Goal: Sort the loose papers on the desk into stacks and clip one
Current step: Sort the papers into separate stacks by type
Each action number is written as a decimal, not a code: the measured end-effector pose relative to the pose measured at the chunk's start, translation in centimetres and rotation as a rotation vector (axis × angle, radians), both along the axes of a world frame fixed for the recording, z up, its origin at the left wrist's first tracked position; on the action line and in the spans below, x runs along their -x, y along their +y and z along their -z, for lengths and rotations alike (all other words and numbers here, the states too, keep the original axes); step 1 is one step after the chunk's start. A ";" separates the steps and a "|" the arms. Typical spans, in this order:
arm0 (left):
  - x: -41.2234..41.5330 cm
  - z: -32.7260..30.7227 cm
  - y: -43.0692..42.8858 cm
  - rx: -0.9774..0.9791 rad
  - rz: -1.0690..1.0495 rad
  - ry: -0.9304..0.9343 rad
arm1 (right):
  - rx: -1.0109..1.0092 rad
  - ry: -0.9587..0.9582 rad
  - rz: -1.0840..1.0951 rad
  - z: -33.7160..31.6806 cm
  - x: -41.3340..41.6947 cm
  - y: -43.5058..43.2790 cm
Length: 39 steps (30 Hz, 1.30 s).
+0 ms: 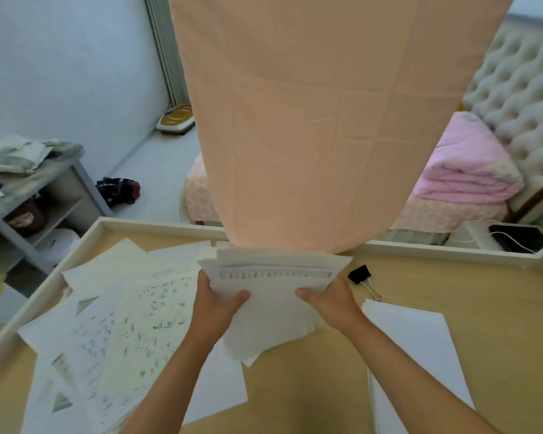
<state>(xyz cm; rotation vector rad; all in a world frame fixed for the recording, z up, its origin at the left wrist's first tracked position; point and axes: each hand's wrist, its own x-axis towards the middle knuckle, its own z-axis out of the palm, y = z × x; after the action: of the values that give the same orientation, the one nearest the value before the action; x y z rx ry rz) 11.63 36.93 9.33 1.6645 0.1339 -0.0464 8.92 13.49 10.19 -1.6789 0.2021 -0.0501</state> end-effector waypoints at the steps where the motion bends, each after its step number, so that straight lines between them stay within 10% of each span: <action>1: -0.2 0.2 -0.1 -0.033 0.023 0.000 | -0.011 0.016 0.017 0.0 -0.1 0.2; 13: -3.4 1.7 0.5 -0.070 0.204 0.130 | -0.031 0.221 0.097 1.8 -2.0 -0.4; 19: -5.6 0.9 1.4 -0.338 0.380 0.055 | -0.323 0.323 0.107 2.7 -2.8 -1.5; 23: -6.8 -0.3 0.9 -0.755 0.556 -0.188 | 0.024 0.169 0.370 3.0 -3.0 -3.3; 27: -7.0 -1.0 -0.3 -0.908 0.655 -0.324 | 0.274 0.087 0.041 1.9 -3.0 -4.3; 35: -7.7 -0.6 1.6 -1.258 0.767 -0.022 | 0.045 0.283 0.063 4.3 -2.4 -4.8; 39: -6.8 -0.1 5.7 -0.811 0.428 0.172 | -0.013 0.326 0.096 6.0 -1.5 -6.5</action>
<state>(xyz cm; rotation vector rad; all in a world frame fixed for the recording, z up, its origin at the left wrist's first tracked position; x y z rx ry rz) 18.48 42.63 9.46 2.4748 -0.0945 -0.5175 10.38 6.96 4.15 -1.6569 0.5273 0.1545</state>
